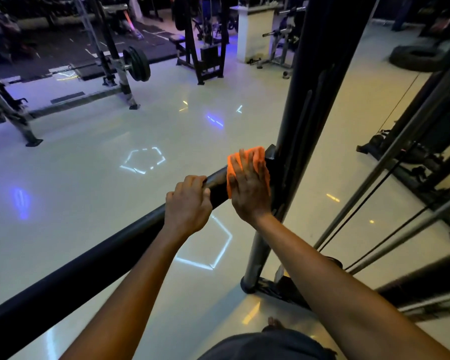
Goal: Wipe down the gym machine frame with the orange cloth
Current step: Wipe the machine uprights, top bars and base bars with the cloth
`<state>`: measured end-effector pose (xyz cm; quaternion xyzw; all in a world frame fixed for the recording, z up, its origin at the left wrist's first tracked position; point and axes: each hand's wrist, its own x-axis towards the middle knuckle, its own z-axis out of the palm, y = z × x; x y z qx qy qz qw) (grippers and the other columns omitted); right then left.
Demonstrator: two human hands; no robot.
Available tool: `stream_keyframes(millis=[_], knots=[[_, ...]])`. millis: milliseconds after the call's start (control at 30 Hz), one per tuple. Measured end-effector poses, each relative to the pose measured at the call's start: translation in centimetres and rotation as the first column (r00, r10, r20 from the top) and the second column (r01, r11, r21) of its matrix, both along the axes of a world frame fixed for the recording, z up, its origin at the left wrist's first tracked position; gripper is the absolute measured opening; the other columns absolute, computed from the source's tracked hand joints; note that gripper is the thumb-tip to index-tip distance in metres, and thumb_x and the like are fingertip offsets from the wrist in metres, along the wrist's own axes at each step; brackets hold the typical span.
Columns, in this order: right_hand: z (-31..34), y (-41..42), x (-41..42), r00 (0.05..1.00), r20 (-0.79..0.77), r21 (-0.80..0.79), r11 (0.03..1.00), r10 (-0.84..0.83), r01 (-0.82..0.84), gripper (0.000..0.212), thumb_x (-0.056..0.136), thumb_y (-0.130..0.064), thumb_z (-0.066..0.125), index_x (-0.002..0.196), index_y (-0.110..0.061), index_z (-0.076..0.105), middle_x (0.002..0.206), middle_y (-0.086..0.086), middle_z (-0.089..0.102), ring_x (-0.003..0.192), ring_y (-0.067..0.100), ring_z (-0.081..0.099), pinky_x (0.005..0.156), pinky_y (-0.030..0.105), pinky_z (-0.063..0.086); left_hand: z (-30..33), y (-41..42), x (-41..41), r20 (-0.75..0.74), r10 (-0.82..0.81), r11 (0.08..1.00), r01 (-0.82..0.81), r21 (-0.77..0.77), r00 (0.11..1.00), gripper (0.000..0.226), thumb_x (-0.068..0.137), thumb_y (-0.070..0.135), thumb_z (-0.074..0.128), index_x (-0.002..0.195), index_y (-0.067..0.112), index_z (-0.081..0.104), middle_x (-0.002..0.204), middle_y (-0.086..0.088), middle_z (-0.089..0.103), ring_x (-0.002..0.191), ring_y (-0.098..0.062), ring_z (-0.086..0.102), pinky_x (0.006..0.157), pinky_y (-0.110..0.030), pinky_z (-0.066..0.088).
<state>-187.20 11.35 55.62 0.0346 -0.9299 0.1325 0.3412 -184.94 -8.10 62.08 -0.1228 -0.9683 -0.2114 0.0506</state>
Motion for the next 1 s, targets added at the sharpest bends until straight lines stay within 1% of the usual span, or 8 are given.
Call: stream_keyframes(millis=[100, 233, 433, 567, 667, 800, 867, 1000], knots=[[-0.4, 0.3, -0.1, 1.0, -0.012, -0.005, 1.0, 0.019, -0.019, 0.057, 0.117, -0.033, 0.043, 0.171, -0.017, 0.033, 0.181, 0.01, 0.019, 0.168, 0.04, 0.003, 0.135, 0.054, 0.01, 0.4, 0.4, -0.8, 0.042, -0.05, 0.998, 0.052, -0.04, 0.998, 0.043, 0.112, 0.038, 0.043, 0.154, 0.026, 0.045, 0.152, -0.003, 0.05, 0.131, -0.031, 0.052, 0.108, -0.052, 0.041], [-2.7, 2.3, 1.8, 0.998, 0.02, 0.113, 0.992, 0.062, -0.063, 0.088, 0.11, -0.023, 0.057, 0.174, -0.022, -0.003, 0.182, 0.0, -0.01, 0.168, 0.037, -0.011, 0.135, 0.049, -0.007, 0.3, 0.7, -0.9, 0.031, -0.066, 0.989, 0.069, -0.129, 0.997, 0.054, 0.112, 0.048, 0.042, 0.162, 0.03, 0.035, 0.157, 0.0, 0.047, 0.134, -0.029, 0.052, 0.105, -0.052, 0.043], [-1.8, 1.1, 0.1, 0.998, 0.056, 0.12, 0.993, -0.027, 0.02, 0.063, 0.116, -0.035, 0.038, 0.174, -0.019, 0.02, 0.182, 0.014, 0.01, 0.168, 0.041, 0.002, 0.135, 0.058, 0.003, -0.3, 1.1, -1.1, -0.007, -0.045, 0.984, 0.044, -0.171, 0.999, 0.056, 0.111, 0.052, 0.041, 0.163, 0.033, 0.034, 0.158, 0.004, 0.048, 0.13, -0.03, 0.056, 0.099, -0.051, 0.046], [-2.9, 2.8, 1.5, 0.996, 0.001, 0.25, 0.964, -0.091, 0.088, 0.079, 0.111, -0.023, 0.048, 0.175, -0.021, 0.002, 0.183, 0.007, -0.006, 0.169, 0.033, -0.008, 0.135, 0.049, -0.008, -0.7, 1.2, -1.1, -0.044, -0.044, 0.981, 0.035, -0.193, 0.998, 0.057, 0.111, 0.053, 0.04, 0.164, 0.034, 0.032, 0.156, 0.004, 0.05, 0.125, -0.029, 0.058, 0.095, -0.05, 0.048], [-4.6, 3.8, 2.6, 0.987, -0.049, 0.388, 0.908, -0.154, 0.161, 0.078, 0.109, -0.019, 0.047, 0.174, -0.016, 0.005, 0.181, 0.009, -0.015, 0.166, 0.035, -0.022, 0.134, 0.046, -0.014, -0.9, 1.3, -0.8, -0.084, -0.034, 0.979, 0.017, -0.202, 0.996, 0.058, 0.111, 0.054, 0.04, 0.165, 0.034, 0.033, 0.154, 0.004, 0.052, 0.122, -0.029, 0.06, 0.091, -0.048, 0.047], [-2.1, 2.3, 0.9, 0.999, -0.018, 0.225, 0.973, -0.051, 0.054, 0.079, 0.111, -0.022, 0.046, 0.174, -0.016, -0.001, 0.182, 0.007, -0.013, 0.168, 0.029, -0.014, 0.135, 0.05, -0.008, -1.2, 1.6, -0.8, -0.088, -0.004, 0.976, -0.015, -0.219, 0.996, 0.058, 0.111, 0.053, 0.039, 0.165, 0.033, 0.032, 0.156, 0.003, 0.051, 0.125, -0.029, 0.058, 0.096, -0.049, 0.045], [-1.0, 1.9, 0.0, 0.999, 0.019, 0.15, 0.988, -0.036, 0.033, 0.076, 0.112, -0.025, 0.05, 0.175, -0.02, 0.006, 0.183, 0.007, -0.003, 0.169, 0.025, -0.006, 0.135, 0.051, -0.004, -1.1, 2.0, -0.9, -0.077, 0.007, 0.974, -0.025, -0.227, 0.997, 0.058, 0.111, 0.053, 0.039, 0.166, 0.034, 0.031, 0.157, 0.003, 0.05, 0.127, -0.029, 0.057, 0.098, -0.05, 0.044], [-1.9, 3.7, 0.5, 0.999, 0.046, 0.262, 0.965, -0.013, 0.0, 0.082, 0.107, -0.017, 0.053, 0.175, -0.015, 0.007, 0.182, 0.004, -0.007, 0.169, 0.023, -0.009, 0.136, 0.048, -0.003, -0.8, 2.5, -1.1, -0.066, 0.002, 0.972, -0.018, -0.234, 0.998, 0.058, 0.112, 0.052, 0.039, 0.166, 0.032, 0.03, 0.157, 0.001, 0.049, 0.127, -0.03, 0.056, 0.099, -0.05, 0.044]])
